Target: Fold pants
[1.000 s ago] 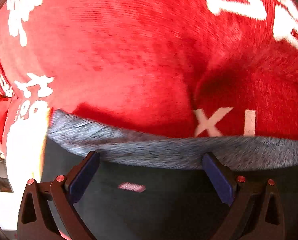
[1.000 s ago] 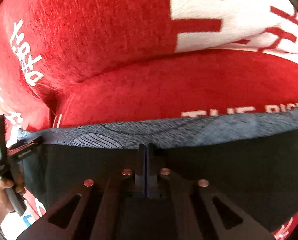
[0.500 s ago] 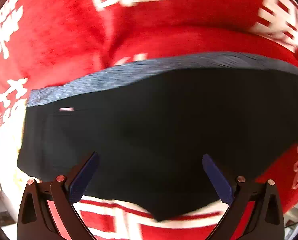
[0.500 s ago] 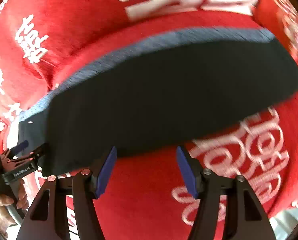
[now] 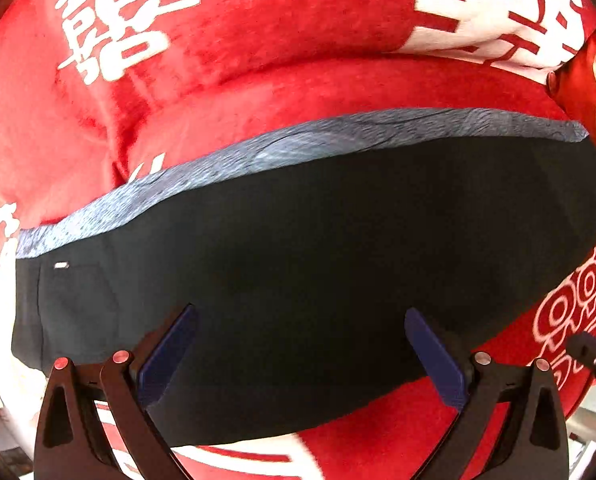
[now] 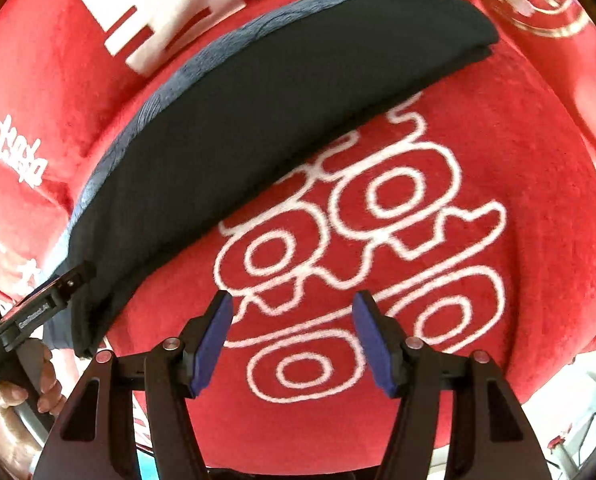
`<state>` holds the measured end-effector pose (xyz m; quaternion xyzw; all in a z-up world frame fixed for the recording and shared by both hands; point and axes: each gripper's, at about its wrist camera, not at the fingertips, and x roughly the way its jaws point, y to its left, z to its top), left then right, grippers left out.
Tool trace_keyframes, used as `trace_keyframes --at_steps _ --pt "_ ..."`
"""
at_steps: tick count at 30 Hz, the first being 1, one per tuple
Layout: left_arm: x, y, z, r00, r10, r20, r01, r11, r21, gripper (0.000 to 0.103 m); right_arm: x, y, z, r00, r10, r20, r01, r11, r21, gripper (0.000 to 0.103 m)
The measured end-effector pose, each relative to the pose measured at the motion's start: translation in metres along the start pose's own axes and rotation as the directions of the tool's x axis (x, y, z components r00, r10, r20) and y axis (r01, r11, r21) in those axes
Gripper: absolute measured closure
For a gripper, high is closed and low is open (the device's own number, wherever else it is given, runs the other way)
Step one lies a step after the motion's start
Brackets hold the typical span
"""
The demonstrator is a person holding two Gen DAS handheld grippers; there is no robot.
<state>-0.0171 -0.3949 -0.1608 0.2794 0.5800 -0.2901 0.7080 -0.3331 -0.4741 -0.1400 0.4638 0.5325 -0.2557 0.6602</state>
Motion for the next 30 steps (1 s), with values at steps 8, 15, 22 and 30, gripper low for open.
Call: trace_keyframes --at_steps 8,15,22,30 --pt "-0.006 -0.055 0.013 0.999 -0.037 0.013 0.037 0.999 0.004 0.000 -0.015 -0.028 0.011 0.997 0.069 0.040 -0.070 0.997 0.018 0.037" --pt "0.017 -0.079 0.023 1.000 -0.018 0.006 0.018 1.000 0.008 0.000 -0.025 -0.069 0.041 0.974 0.184 0.136 -0.201 0.971 0.128 0.037" --pt "0.025 -0.077 0.018 1.000 -0.025 0.013 0.025 0.999 -0.044 0.000 -0.018 -0.102 0.067 0.922 0.308 0.235 -0.357 0.910 0.210 0.037" --pt "0.024 -0.078 0.014 1.000 -0.011 0.028 0.012 0.999 -0.048 0.000 -0.007 -0.112 0.085 0.856 0.390 0.339 -0.475 0.852 0.220 0.036"
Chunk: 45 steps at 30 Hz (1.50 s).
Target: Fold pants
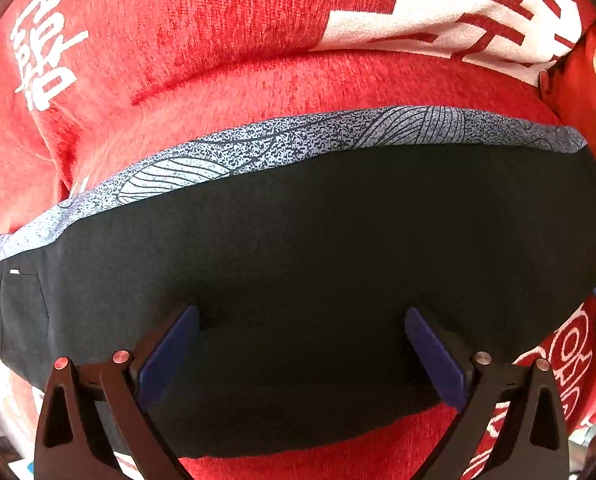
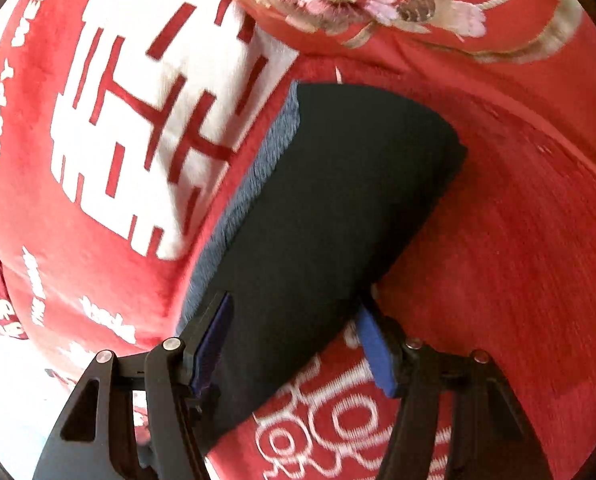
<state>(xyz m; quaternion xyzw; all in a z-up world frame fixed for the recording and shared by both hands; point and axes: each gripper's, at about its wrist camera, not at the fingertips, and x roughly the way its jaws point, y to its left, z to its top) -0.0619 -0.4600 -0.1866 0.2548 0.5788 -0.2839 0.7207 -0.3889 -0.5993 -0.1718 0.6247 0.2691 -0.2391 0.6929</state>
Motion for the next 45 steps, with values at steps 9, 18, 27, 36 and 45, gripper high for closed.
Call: trace_keyframes --at_steps 9,18,27,36,45 --pt "-0.018 -0.009 0.012 0.999 -0.032 0.002 0.032 0.999 -0.003 0.030 0.021 0.003 0.031 0.999 -0.032 -0.038 0.035 0.997 0.076 0.084" --pt "-0.016 -0.062 0.022 0.973 -0.230 0.032 0.229 0.973 0.041 0.030 0.007 0.045 0.039 0.997 -0.074 -0.032 0.070 0.992 -0.108 0.087" --pt "-0.002 -0.079 0.000 0.969 -0.193 0.156 0.181 0.979 0.088 0.030 0.006 0.100 0.024 0.990 -0.141 -0.015 0.128 0.932 -0.340 0.089" --pt "-0.012 -0.049 0.010 0.950 -0.295 0.102 0.289 0.955 0.067 0.030 0.012 0.182 -0.019 0.984 -0.180 0.009 0.151 0.794 -0.588 0.090" --pt "-0.042 0.096 0.003 0.970 -0.200 0.136 0.210 0.975 -0.067 0.030 0.048 0.253 -0.108 0.969 -0.245 0.023 0.169 0.591 -0.789 0.090"
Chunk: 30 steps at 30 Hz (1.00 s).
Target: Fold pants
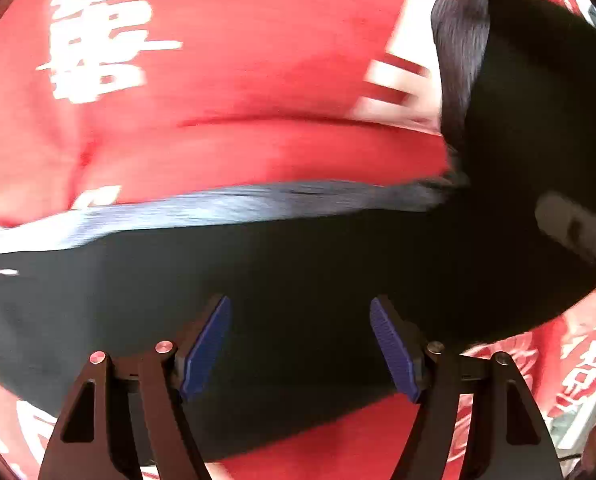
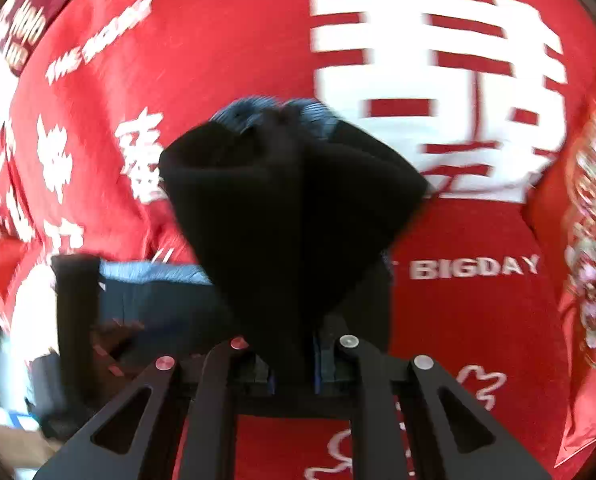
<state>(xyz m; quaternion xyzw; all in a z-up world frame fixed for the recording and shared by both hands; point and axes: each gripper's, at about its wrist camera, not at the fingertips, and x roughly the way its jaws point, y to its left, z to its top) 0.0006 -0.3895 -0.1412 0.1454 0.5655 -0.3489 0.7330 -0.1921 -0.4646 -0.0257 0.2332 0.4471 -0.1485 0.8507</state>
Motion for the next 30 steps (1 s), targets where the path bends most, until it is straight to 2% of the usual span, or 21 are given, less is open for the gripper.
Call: trace_keyframes --at_steps 3,5,9,10,12,13,14,15,17,20,23,26,30 --pt "-0.007 0.055 0.000 0.997 0.080 -0.008 -0.080 0.996 -0.033 0.030 0.028 0.050 -0.010 0.999 -0.037 -0.038 0.032 0.994 -0.106 0.089" --pt "-0.007 0.093 -0.002 0.990 0.142 -0.018 -0.143 0.988 -0.063 0.030 0.054 0.083 -0.023 0.993 -0.089 -0.072 0.074 0.980 -0.187 0.089" --pt "-0.004 0.148 -0.009 0.976 0.215 -0.041 -0.218 0.970 -0.110 0.030 0.106 0.130 -0.055 0.967 -0.226 -0.116 0.179 0.932 -0.316 0.082" --pt "-0.003 0.157 -0.016 0.974 0.221 -0.049 -0.226 0.967 -0.118 0.030 0.113 0.142 -0.062 0.956 -0.274 -0.103 0.222 0.908 -0.354 0.080" --pt "-0.004 0.175 -0.022 0.973 0.222 -0.063 -0.229 0.964 -0.133 0.030 0.124 0.161 -0.077 0.921 -0.387 -0.041 0.328 0.830 -0.451 0.074" --pt "-0.005 0.179 -0.025 0.973 0.220 -0.066 -0.227 0.964 -0.140 0.030 0.126 0.169 -0.083 0.905 -0.425 -0.011 0.365 0.790 -0.493 0.071" --pt "-0.007 0.182 -0.026 0.975 0.213 -0.068 -0.221 0.965 -0.145 0.030 0.124 0.177 -0.089 0.899 -0.438 0.009 0.376 0.760 -0.530 0.066" --pt "-0.006 0.184 -0.025 0.977 0.202 -0.069 -0.211 0.966 -0.148 0.027 0.118 0.183 -0.093 0.908 -0.420 0.016 0.358 0.754 -0.550 0.061" --pt "-0.012 0.183 -0.027 0.982 0.177 -0.061 -0.184 0.971 -0.153 0.015 0.098 0.187 -0.099 0.934 -0.357 0.014 0.300 0.760 -0.576 0.055" --pt "-0.026 0.168 -0.028 0.990 0.137 -0.044 -0.141 0.982 -0.127 0.015 0.069 0.178 -0.097 0.955 -0.294 0.031 0.259 0.784 -0.564 0.054" --pt "-0.024 0.155 -0.035 0.989 0.134 -0.054 -0.139 0.986 -0.092 0.015 0.060 0.167 -0.081 0.956 -0.288 0.057 0.271 0.789 -0.551 0.054" --pt "-0.016 0.152 -0.045 0.987 0.136 -0.090 -0.146 0.983 -0.111 0.015 0.072 0.176 -0.076 0.965 -0.257 0.051 0.234 0.758 -0.608 0.054" --pt "-0.012 0.154 -0.057 0.987 0.125 -0.101 -0.138 0.981 -0.136 0.015 0.090 0.196 -0.087 0.972 -0.225 0.064 0.204 0.681 -0.703 0.054"
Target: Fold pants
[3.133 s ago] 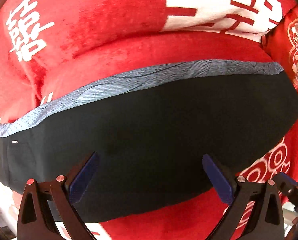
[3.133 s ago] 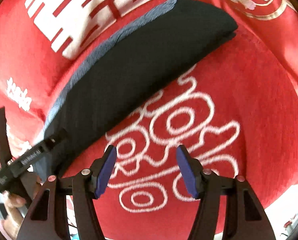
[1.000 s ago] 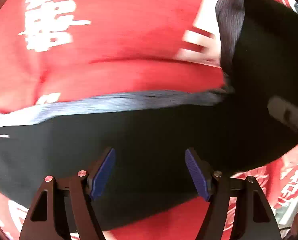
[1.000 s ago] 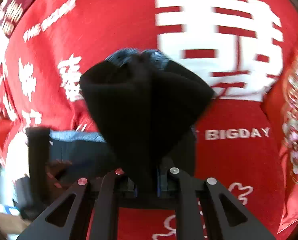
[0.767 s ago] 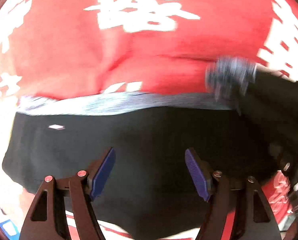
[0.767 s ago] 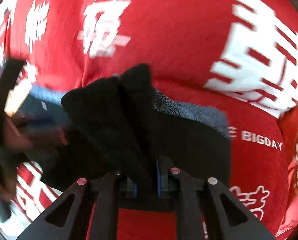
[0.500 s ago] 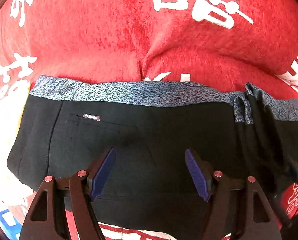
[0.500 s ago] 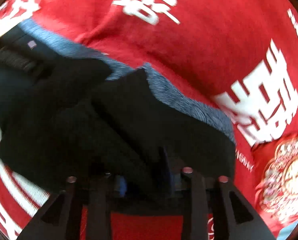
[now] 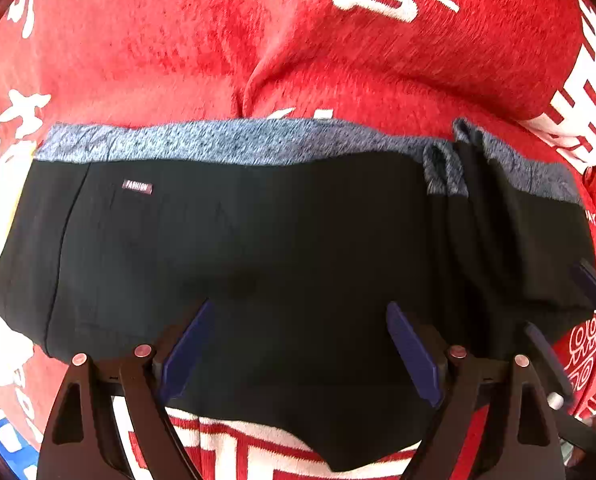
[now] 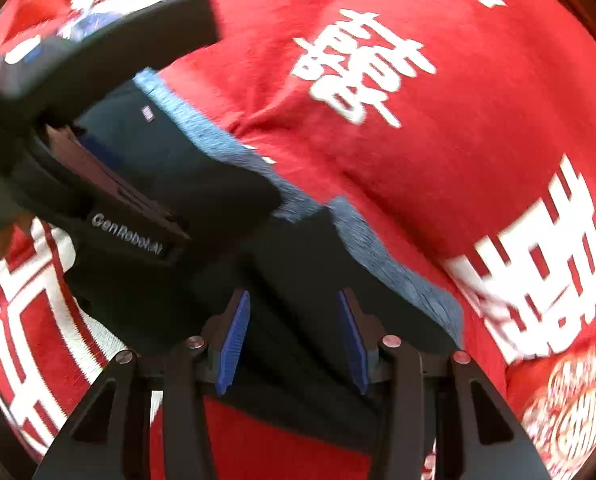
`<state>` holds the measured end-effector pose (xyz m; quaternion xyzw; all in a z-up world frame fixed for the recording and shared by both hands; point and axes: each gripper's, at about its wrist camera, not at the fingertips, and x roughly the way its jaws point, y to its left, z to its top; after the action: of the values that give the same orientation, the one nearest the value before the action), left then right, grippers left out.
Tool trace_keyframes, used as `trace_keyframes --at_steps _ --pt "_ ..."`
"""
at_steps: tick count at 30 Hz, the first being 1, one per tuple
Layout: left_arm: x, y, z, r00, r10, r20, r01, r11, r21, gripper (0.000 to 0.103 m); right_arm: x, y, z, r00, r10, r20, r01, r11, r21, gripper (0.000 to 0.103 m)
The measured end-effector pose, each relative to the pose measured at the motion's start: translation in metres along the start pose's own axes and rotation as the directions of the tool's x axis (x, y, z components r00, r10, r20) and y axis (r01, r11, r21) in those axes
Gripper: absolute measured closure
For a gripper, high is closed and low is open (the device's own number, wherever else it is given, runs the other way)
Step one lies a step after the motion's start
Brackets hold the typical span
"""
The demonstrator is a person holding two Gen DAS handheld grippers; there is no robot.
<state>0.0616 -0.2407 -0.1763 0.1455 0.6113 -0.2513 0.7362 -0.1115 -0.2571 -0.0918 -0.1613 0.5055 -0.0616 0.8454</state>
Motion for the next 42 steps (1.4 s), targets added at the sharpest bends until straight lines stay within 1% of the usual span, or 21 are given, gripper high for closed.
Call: trace_keyframes --at_steps 1,2,3,8,13,17,19,20,21,24,25,28,30,31,32,34,35,36,38,41,42 --pt "0.001 0.002 -0.001 1.000 0.001 -0.002 -0.001 1.000 -0.001 0.015 0.007 0.005 0.002 1.000 0.004 -0.018 -0.004 1.000 -0.020 0.055" --pt "0.000 0.004 -0.003 1.000 0.001 -0.006 -0.001 1.000 -0.006 0.015 0.018 0.005 0.005 0.998 0.023 -0.054 -0.024 1.000 -0.019 0.071" --pt "-0.002 0.006 -0.004 1.000 0.001 -0.009 -0.001 1.000 -0.009 0.015 0.023 0.001 0.008 0.995 0.053 -0.079 -0.053 0.999 0.008 0.094" --pt "-0.028 0.022 -0.013 1.000 0.016 0.012 -0.016 1.000 -0.021 0.015 -0.009 -0.023 0.021 0.992 0.122 -0.003 -0.121 0.988 0.095 0.096" --pt "-0.031 0.037 -0.020 0.999 0.041 0.003 -0.041 0.998 -0.057 0.015 -0.001 0.023 0.009 0.972 0.227 -0.067 -0.226 0.974 0.030 0.095" --pt "-0.029 0.037 -0.018 0.997 0.077 -0.012 -0.077 0.996 -0.050 0.015 0.010 0.031 0.006 0.971 0.225 -0.075 -0.222 0.974 0.052 0.087" --pt "-0.033 0.033 -0.016 0.996 0.091 -0.002 -0.091 0.995 -0.030 0.015 0.002 0.019 0.005 0.958 0.280 -0.055 -0.274 0.956 0.103 0.067" --pt "-0.034 0.030 -0.012 0.995 0.096 -0.001 -0.096 0.995 -0.021 0.015 -0.005 0.004 0.003 0.942 0.333 -0.034 -0.324 0.933 0.154 0.050" --pt "-0.035 0.026 -0.008 0.995 0.095 0.000 -0.095 0.995 -0.016 0.015 -0.012 -0.008 0.000 0.937 0.349 -0.010 -0.341 0.920 0.196 0.045" --pt "-0.048 0.008 0.006 0.997 0.068 0.027 -0.068 0.998 -0.002 0.015 -0.027 -0.064 -0.019 0.941 0.335 0.041 -0.328 0.879 0.345 0.044" --pt "-0.053 -0.002 0.012 0.998 0.053 0.041 -0.054 0.999 0.008 0.015 -0.026 -0.088 -0.029 0.943 0.330 0.044 -0.318 0.853 0.413 0.044" --pt "-0.061 -0.034 0.029 0.998 0.004 0.070 -0.008 0.998 0.058 0.015 -0.004 -0.164 -0.066 0.940 0.340 0.041 -0.287 0.716 0.636 0.044" --pt "-0.061 -0.059 0.040 0.996 -0.027 0.079 0.019 0.995 0.101 0.015 0.020 -0.207 -0.096 0.922 0.382 0.068 -0.293 0.568 0.769 0.044" --pt "-0.058 -0.072 0.045 0.996 -0.039 0.084 0.028 0.992 0.123 0.015 0.037 -0.225 -0.114 0.896 0.432 0.100 -0.315 0.463 0.828 0.044" --pt "-0.053 -0.085 0.051 0.995 -0.050 0.081 0.038 0.989 0.142 0.015 0.049 -0.233 -0.124 0.878 0.463 0.125 -0.331 0.397 0.856 0.044" --pt "-0.039 -0.104 0.060 0.995 -0.076 0.068 0.065 0.985 0.158 0.015 0.074 -0.241 -0.144 0.812 0.543 0.212 -0.394 0.242 0.887 0.044" --pt "-0.030 -0.112 0.064 0.995 -0.082 0.063 0.071 0.985 0.160 0.015 0.084 -0.240 -0.148 0.786 0.570 0.240 -0.415 0.198 0.888 0.044" --pt "-0.022 -0.117 0.068 0.995 -0.082 0.054 0.073 0.984 0.164 0.015 0.096 -0.237 -0.152 0.740 0.610 0.285 -0.456 0.142 0.879 0.044" --pt "0.000 -0.123 0.066 0.998 -0.055 0.023 0.051 0.985 0.167 0.015 0.116 -0.229 -0.156 0.678 0.662 0.320 -0.487 0.078 0.870 0.046" --pt "0.018 -0.118 0.058 0.999 -0.048 0.007 0.047 0.987 0.156 0.015 0.130 -0.227 -0.168 0.619 0.693 0.370 -0.478 -0.043 0.878 0.073" --pt "0.015 -0.118 0.055 0.999 -0.041 0.018 0.037 0.986 0.164 0.014 0.124 -0.229 -0.168 0.602 0.696 0.392 -0.495 -0.060 0.867 0.080"
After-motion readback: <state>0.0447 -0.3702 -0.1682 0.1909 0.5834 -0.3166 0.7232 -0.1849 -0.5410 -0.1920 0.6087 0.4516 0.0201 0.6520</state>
